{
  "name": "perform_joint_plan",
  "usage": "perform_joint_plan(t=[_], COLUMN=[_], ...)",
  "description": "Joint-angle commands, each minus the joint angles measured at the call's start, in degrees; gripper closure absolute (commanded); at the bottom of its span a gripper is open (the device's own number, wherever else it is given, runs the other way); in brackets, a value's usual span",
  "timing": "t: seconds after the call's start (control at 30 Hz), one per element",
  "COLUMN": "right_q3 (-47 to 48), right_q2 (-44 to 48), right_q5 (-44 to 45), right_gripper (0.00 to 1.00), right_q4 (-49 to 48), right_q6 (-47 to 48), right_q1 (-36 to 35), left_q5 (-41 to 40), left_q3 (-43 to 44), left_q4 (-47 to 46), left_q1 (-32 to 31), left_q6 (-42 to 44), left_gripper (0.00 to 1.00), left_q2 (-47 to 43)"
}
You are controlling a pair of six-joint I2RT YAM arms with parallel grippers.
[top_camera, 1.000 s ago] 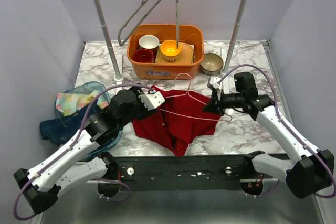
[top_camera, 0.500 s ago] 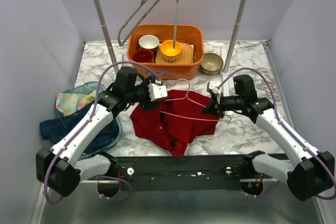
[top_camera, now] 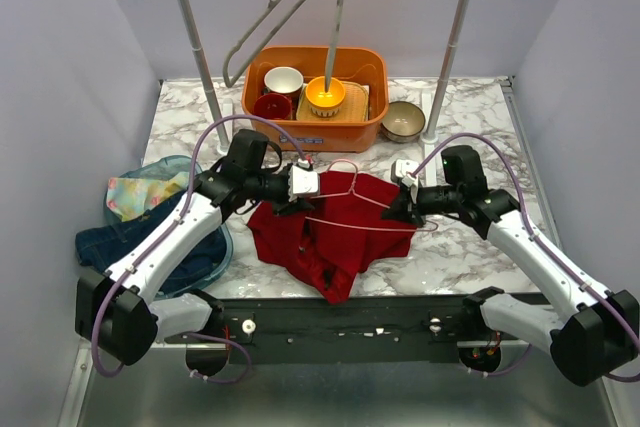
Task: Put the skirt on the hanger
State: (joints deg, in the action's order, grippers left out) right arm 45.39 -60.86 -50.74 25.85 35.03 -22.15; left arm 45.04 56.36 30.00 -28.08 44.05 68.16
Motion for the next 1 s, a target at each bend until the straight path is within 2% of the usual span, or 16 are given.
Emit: perform_joint_plan(t=[0.0, 0.23, 0.33, 0.4, 0.47, 0.63, 0.67, 0.73, 0.83, 0.87, 0.97], right_q3=[0.0, -0.5, -0.6, -0.7, -0.7, -0.6, -0.7, -1.0, -1.2, -1.1, -1.0], right_q2=[0.5, 0.5, 0.2, 0.2, 0.0, -0.6, -0.7, -0.8, -1.2, -1.4, -2.0], right_q5=[-2.0, -1.9, -1.8, -1.7, -1.7, -1.6, -1.6, -1.5, -1.6, -1.6, -1.5], right_gripper=[0.99, 0.99, 0.99, 0.99, 0.99, 0.99, 0.99, 0.99, 0.99, 0.99, 0.99], right_q4=[-3.3, -3.8, -3.8, -3.9, -4.2, -4.5, -4.7, -5.0, -5.8, -5.8, -5.7], right_q6=[0.3, -0.4, -0.7, -1.0, -1.5, -2.7, -3.1, -3.7, -5.1, -5.3, -5.7], right_q1=[-0.7, -0.8, -0.8, -0.8, -0.8, -0.8, -0.7, -0.8, -0.7, -0.8, -0.8], left_q5=[3.0, -4.1, -9.2, -13.0, -16.3, -25.1, -26.5, -29.7, -40.8, -49.3, -63.4], left_q3=[-1.0, -5.6, -7.3, -7.6, -9.0, -10.6, -10.1, -9.6, -10.0, -10.6, -10.1], left_q4=[-0.5, -7.2, -9.0, -9.3, -10.7, -11.1, -8.8, -6.1, -2.1, -1.2, 3.8], left_q1=[0.2, 0.1, 0.0, -0.3, -0.5, -1.4, -1.8, -3.5, -13.0, -19.1, -26.5], left_q6=[-1.8, -10.4, -18.3, -22.4, -29.4, -43.8, -52.1, -58.7, -67.6, -68.9, -75.2], left_gripper=[0.53, 0.54, 0.36, 0.34, 0.23, 0.19, 0.19, 0.21, 0.23, 0.22, 0.21], left_q2=[-0.2, -7.5, -11.7, -14.1, -18.5, -27.5, -28.1, -28.3, -27.2, -26.9, -23.8])
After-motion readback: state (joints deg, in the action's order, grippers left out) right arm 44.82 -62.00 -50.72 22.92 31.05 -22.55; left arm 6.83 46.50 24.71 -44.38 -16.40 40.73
